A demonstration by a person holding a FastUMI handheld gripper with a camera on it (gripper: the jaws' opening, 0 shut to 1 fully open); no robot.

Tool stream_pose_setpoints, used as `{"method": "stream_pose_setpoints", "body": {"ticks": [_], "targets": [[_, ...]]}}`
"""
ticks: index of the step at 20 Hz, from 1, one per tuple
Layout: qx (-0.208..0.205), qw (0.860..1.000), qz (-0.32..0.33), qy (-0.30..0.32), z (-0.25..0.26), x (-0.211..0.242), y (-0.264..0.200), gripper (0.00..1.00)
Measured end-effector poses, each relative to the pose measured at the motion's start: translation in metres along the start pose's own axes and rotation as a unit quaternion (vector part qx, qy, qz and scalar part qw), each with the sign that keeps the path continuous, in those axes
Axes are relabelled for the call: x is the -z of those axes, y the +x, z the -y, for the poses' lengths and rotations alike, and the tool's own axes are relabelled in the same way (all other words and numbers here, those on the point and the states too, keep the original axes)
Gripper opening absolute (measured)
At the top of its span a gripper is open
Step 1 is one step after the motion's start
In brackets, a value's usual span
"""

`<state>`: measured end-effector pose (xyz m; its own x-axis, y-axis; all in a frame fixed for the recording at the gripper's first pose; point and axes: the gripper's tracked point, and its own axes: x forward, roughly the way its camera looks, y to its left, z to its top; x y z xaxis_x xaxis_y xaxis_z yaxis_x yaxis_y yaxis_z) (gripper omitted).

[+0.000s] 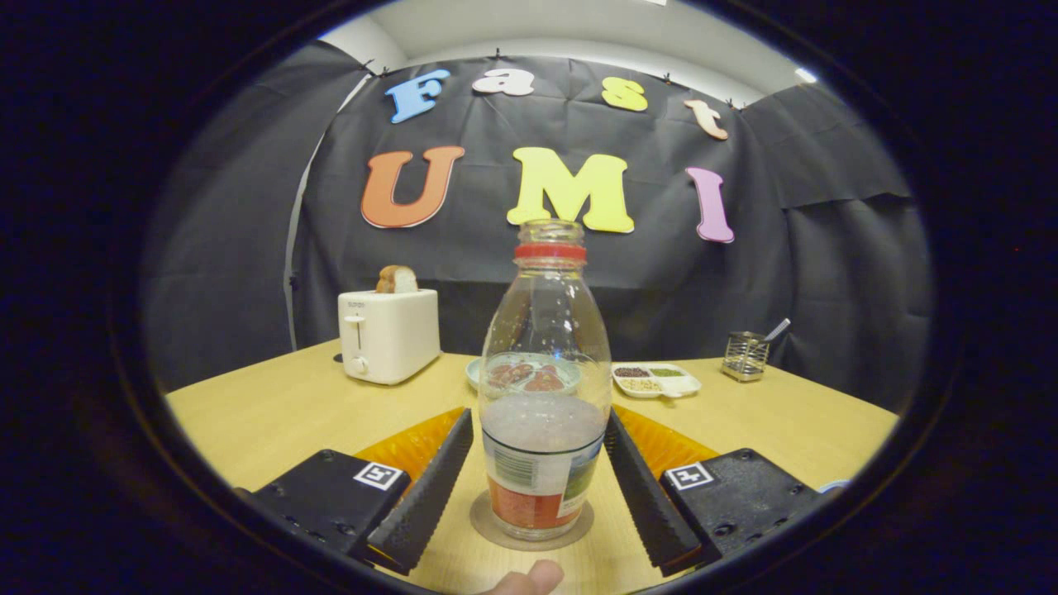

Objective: Take the bottle from table, then pour the juice into the cup, finally place the bottle on the coaster

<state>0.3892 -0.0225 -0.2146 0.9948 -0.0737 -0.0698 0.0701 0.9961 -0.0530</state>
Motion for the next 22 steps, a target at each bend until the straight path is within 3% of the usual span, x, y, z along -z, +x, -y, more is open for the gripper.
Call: {"method": "stream_pose_setpoints", "body": {"ticks": [7, 12, 22], "targets": [[-0.009, 1.0, 0.002, 0.0, -0.002, -0.04, -0.032, 1.0], [-0.029, 0.999, 0.025, 0.007, 0.0, -0.092, -0.067, 1.0], [-0.006, 0.997, 0.052, 0.063, 0.064, -0.176, -0.19, 0.99]]}}
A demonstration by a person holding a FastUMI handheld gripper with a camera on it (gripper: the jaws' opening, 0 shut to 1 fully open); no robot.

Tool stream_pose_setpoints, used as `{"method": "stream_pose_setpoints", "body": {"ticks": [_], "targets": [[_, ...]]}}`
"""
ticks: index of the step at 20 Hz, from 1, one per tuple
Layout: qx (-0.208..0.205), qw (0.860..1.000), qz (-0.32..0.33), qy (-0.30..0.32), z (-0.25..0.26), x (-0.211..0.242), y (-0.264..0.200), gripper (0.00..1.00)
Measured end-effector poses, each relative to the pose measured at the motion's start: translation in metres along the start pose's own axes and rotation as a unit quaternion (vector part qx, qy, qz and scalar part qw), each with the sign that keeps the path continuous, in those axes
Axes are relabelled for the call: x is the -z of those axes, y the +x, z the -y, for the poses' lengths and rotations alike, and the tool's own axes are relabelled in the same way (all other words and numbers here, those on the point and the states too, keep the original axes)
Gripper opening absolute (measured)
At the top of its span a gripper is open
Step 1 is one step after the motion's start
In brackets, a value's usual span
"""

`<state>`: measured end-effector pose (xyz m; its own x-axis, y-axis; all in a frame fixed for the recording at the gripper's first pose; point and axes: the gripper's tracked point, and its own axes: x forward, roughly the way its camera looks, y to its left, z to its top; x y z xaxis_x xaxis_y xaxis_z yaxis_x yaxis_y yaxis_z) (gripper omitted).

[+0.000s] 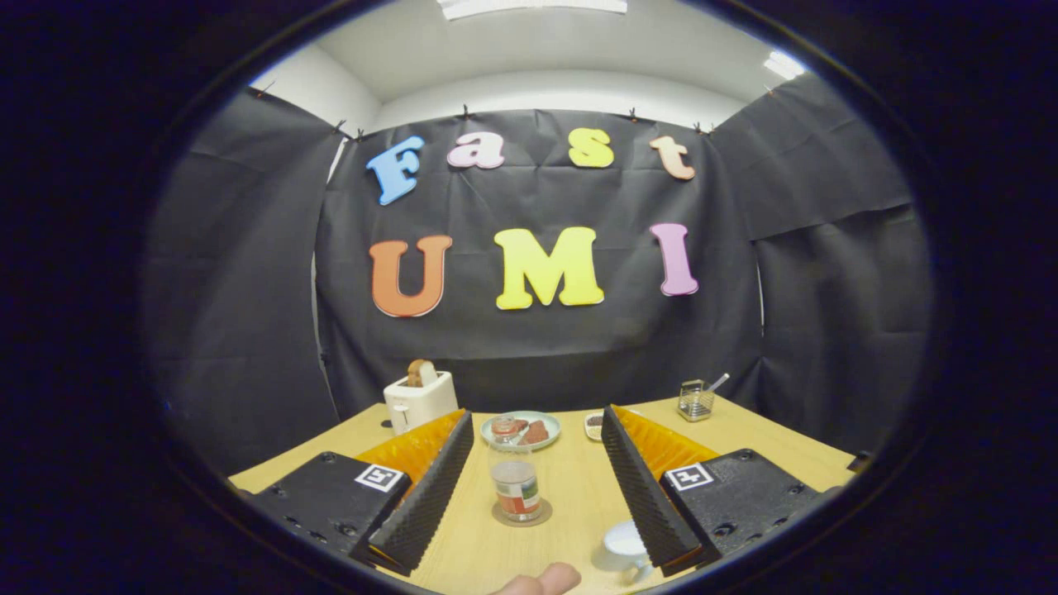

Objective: Take the bottle from table, then pour the juice into the cup, finally place the bottle on the coaster

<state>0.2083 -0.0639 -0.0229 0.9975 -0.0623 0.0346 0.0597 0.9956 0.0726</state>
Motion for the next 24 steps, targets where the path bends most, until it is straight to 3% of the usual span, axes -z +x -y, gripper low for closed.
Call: {"method": "stream_pose_setpoints", "body": {"ticks": [6, 9, 14, 24], "targets": [[-0.003, 1.0, 0.006, -0.014, 0.017, -0.044, -0.072, 0.99], [-0.023, 0.999, -0.016, -0.034, 0.023, -0.049, -0.089, 1.0], [-0.005, 0.999, 0.003, -0.033, 0.049, -0.07, -0.115, 0.99], [-0.028, 0.999, 0.018, -0.037, 0.03, -0.087, -0.16, 0.99]]}}
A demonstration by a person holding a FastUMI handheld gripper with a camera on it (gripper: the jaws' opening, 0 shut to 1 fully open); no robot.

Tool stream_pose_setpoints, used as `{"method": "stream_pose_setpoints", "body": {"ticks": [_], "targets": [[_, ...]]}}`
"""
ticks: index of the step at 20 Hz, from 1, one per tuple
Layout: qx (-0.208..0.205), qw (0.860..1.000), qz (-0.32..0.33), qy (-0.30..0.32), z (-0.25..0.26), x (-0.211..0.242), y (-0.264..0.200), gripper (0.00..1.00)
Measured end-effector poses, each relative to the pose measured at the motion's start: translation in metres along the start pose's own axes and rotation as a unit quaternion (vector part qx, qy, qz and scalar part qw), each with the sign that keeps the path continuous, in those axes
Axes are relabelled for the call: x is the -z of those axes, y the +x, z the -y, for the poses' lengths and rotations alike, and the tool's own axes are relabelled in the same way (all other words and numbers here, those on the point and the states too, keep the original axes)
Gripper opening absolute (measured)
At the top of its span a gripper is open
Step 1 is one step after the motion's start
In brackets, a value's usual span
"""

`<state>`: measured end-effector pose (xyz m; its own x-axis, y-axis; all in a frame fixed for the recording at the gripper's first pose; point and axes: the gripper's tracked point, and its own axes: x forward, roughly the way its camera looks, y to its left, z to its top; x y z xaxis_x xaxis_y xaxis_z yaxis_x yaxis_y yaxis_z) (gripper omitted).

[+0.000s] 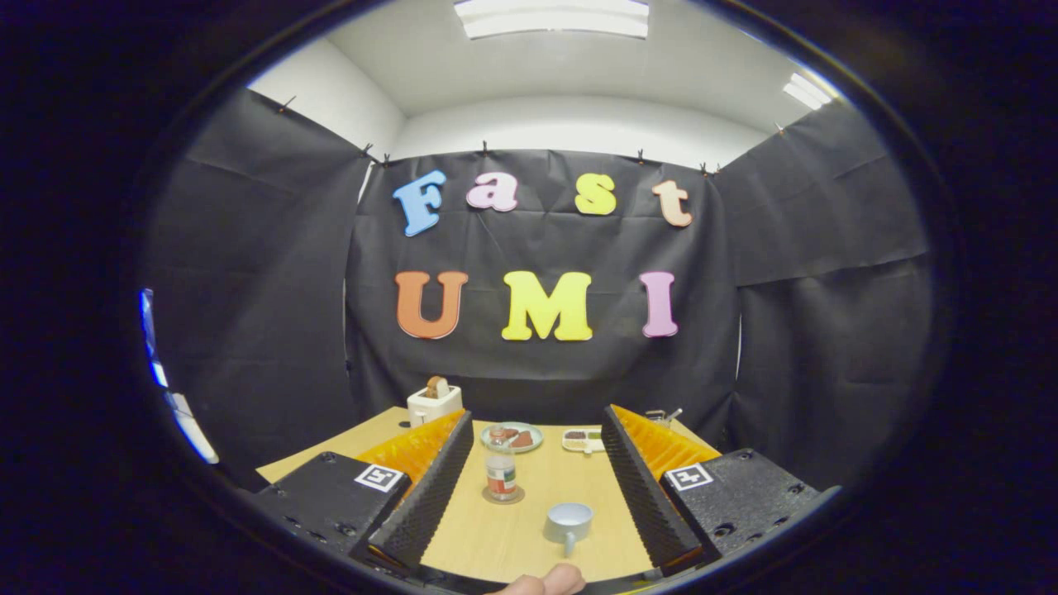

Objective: Take the bottle from table, then pour the juice into the cup, finally place the bottle on the coaster

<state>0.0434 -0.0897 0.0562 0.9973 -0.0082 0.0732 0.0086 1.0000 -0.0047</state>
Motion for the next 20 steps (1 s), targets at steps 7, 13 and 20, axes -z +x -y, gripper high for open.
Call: {"method": "stream_pose_setpoints", "body": {"ticks": [7, 13, 20], "targets": [[-0.002, 1.0, -0.005, 0.012, -0.01, 0.004, -0.01, 0.99], [0.001, 1.0, 0.007, 0.009, -0.013, 0.002, -0.016, 0.99], [0.003, 1.0, 0.0, 0.021, -0.011, 0.009, -0.019, 0.99]]}}
